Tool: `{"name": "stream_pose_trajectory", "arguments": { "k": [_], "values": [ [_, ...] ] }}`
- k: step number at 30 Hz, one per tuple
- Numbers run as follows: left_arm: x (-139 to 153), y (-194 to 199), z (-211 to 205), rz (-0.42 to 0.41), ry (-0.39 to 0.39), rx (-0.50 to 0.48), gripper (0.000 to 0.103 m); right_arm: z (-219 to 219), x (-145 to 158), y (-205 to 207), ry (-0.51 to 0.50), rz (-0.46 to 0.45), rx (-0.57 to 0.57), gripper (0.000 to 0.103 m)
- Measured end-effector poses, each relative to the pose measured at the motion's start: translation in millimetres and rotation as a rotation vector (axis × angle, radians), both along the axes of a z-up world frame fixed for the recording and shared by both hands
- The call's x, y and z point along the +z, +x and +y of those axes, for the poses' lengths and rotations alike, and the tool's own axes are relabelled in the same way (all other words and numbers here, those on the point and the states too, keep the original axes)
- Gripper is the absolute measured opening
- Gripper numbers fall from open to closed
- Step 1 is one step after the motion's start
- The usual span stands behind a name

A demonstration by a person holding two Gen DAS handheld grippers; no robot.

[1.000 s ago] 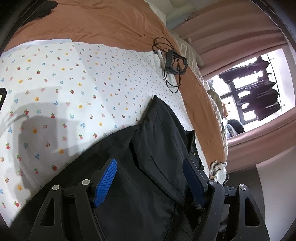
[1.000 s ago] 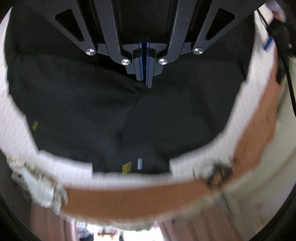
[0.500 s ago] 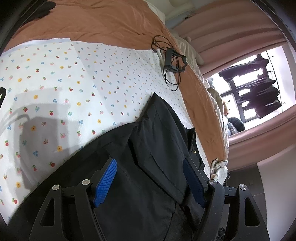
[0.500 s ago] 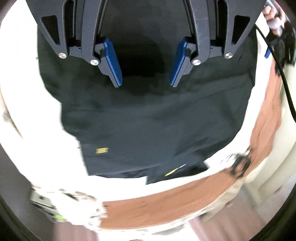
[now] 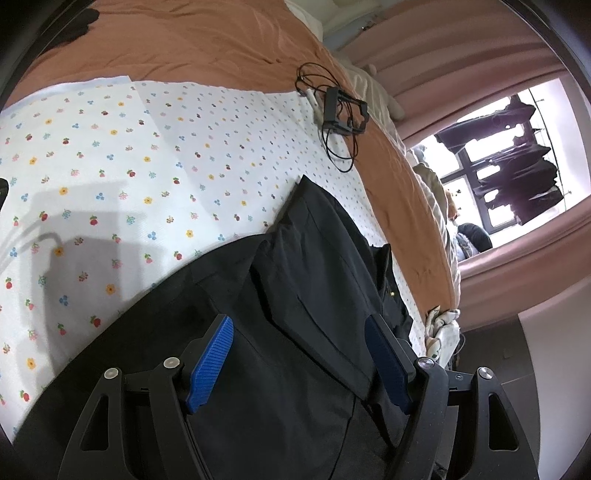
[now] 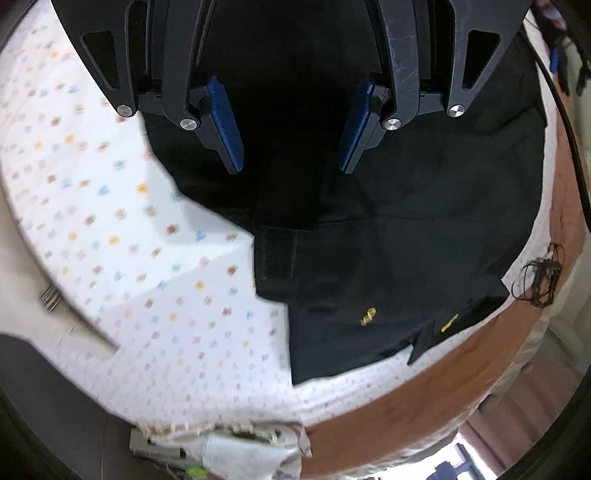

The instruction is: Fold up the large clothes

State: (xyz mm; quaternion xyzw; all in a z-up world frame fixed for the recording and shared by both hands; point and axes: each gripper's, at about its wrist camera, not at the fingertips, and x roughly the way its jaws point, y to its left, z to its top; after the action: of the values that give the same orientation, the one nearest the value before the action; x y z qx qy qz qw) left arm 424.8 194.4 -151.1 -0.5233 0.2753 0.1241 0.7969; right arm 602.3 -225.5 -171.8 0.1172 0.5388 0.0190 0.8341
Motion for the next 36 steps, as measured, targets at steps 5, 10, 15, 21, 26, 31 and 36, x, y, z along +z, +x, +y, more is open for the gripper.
{"name": "stream_pose_trajectory", "arguments": {
  "k": [5, 10, 15, 21, 26, 31, 36],
  "values": [
    [-0.2, 1.1, 0.1, 0.001, -0.006, -0.001, 0.075, 9.5, -2.5, 7.1, 0.028, -0.018, 0.011, 0.033],
    [0.0, 1.2, 0.6, -0.005, -0.013, -0.002, 0.075, 33.9, 33.7, 2.2, 0.012, -0.103, 0.081, 0.024],
    [-1.3, -2.7, 6.9, -0.01, -0.025, 0.009, 0.075, 68.5, 75.3, 1.2, 0.024, -0.182, 0.146, 0.018],
    [-0.9, -8.9, 14.0, -0.018, -0.033, 0.032, 0.075, 135.8, 120.5, -8.1, 0.017, -0.276, 0.277, 0.014],
    [0.0, -12.5, 18.1, -0.022, -0.042, 0.045, 0.075, 193.6, 148.1, -19.4, 0.039, -0.351, 0.369, 0.01],
    [1.7, -17.3, 22.6, -0.026, -0.041, 0.059, 0.075, 244.0, 153.2, -29.8, 0.071, -0.373, 0.463, 0.01],
    [1.1, -20.2, 26.6, -0.025, -0.045, 0.077, 0.075, 288.6, 140.6, -43.3, 0.12, -0.343, 0.551, 0.01]
  ]
}}
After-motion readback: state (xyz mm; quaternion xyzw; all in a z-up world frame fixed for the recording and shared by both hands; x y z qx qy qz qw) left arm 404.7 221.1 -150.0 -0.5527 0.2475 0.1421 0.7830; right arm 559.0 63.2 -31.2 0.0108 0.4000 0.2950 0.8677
